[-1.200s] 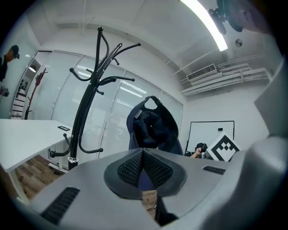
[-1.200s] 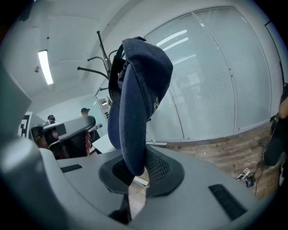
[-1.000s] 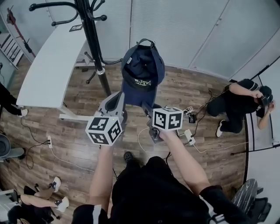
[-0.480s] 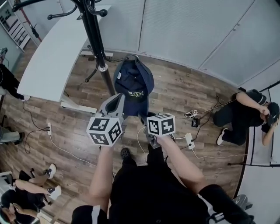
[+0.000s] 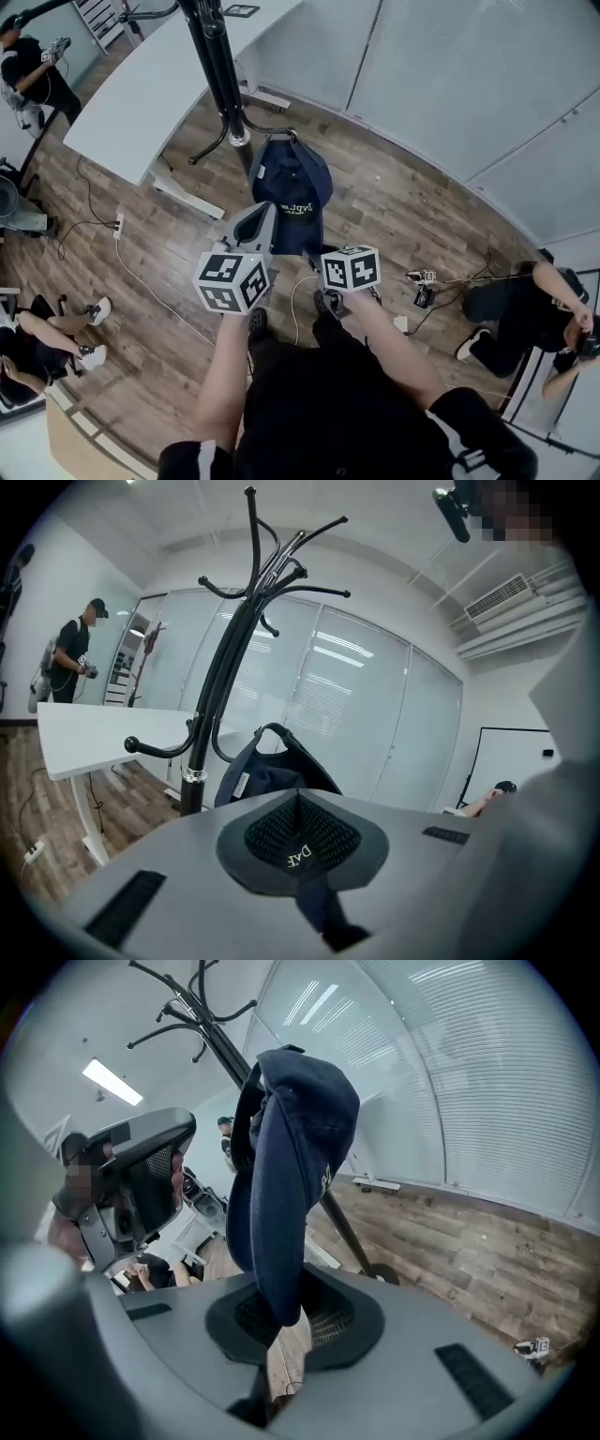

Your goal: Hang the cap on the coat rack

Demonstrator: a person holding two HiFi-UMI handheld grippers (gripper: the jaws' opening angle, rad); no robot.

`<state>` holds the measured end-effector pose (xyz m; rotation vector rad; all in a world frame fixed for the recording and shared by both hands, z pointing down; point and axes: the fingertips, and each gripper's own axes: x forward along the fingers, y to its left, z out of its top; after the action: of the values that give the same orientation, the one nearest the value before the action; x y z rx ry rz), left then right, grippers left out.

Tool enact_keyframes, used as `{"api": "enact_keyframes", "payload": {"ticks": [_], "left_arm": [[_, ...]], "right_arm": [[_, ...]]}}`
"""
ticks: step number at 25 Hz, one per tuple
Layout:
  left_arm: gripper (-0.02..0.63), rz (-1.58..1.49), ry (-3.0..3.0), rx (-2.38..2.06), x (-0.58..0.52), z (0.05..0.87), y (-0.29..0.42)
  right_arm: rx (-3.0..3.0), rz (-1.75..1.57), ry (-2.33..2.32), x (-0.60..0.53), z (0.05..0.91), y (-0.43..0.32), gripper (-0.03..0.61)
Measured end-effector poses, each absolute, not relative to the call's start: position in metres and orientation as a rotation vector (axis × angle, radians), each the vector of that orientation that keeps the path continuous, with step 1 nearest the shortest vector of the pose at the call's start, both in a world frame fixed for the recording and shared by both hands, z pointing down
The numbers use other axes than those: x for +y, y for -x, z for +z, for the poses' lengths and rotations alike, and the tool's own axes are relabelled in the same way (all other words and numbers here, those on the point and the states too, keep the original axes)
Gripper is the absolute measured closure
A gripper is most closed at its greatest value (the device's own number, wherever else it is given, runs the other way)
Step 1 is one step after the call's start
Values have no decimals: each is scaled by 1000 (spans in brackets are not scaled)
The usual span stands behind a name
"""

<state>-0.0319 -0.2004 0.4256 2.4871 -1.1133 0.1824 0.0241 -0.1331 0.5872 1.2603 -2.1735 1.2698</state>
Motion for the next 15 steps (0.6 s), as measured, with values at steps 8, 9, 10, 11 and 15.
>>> {"api": "enact_keyframes", "payload": {"ticks": [8,9,10,11,15], "left_arm": [[598,180,-2383,-1302,-190,440,29],[598,180,-2371,-1318,-186,442,30],[598,177,-2358,-1334,-183,443,31],[598,174,-2344,-1348,-180,444,32],[598,181,-2317,-1390,-175,444,33]], "right_arm": [[-2257,1273,-1048,-142,596,-38,534],[-2259,1277,-1029,-142,597,-39,534],[-2259,1275,-1013,-143,598,-42,534],[-2258,1268,-998,-143,599,-44,534],[-2261,1279,-926,-145,607,-46,534]]}}
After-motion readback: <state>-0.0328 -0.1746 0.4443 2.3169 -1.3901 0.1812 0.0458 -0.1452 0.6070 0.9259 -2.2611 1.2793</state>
